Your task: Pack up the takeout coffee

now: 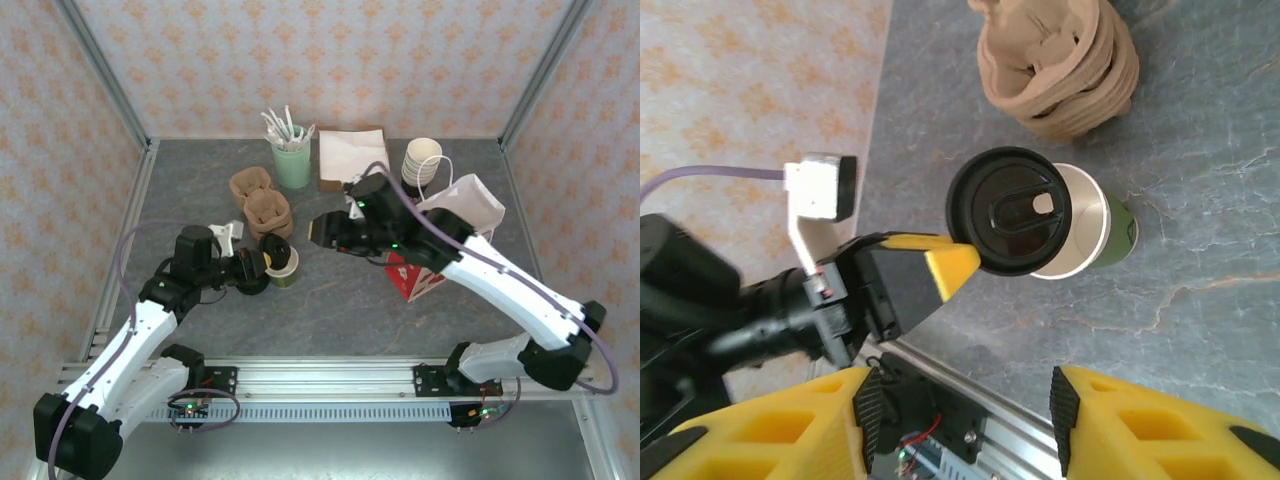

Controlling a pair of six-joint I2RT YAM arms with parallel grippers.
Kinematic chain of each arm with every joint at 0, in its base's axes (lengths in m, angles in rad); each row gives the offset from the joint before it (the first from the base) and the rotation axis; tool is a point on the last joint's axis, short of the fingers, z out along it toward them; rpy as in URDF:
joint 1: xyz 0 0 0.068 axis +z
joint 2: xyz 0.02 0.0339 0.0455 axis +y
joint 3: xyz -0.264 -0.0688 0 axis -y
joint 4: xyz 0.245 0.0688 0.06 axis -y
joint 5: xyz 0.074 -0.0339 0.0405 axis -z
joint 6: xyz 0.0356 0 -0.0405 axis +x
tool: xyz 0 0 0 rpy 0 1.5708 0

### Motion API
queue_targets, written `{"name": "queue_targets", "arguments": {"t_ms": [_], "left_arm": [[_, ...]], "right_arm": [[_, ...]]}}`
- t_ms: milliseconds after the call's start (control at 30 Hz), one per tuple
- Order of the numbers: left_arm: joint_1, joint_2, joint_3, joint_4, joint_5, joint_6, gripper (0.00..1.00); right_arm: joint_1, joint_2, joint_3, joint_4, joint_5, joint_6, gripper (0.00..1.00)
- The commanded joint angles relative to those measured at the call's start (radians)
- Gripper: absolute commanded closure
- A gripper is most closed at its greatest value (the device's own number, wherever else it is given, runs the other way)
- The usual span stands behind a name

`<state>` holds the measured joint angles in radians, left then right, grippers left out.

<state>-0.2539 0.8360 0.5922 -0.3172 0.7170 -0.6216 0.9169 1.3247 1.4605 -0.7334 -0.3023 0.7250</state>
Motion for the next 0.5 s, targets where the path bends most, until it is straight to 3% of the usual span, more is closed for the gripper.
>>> {"name": "queue_targets", "arguments": {"t_ms": [0,467], "left_arm": [[0.024,-0.005,-0.021,0.038,0.047,-0.036,0.88],[0.071,-0.014,-0.09,0.089,0.11,-0.088,0.82]], "right_arm": [[0.008,0.027,-0.043,0.166,0.083,0.093,0.5],[0.01,0.237,-0.081,0.246,0.156,0.125,0.43]]}}
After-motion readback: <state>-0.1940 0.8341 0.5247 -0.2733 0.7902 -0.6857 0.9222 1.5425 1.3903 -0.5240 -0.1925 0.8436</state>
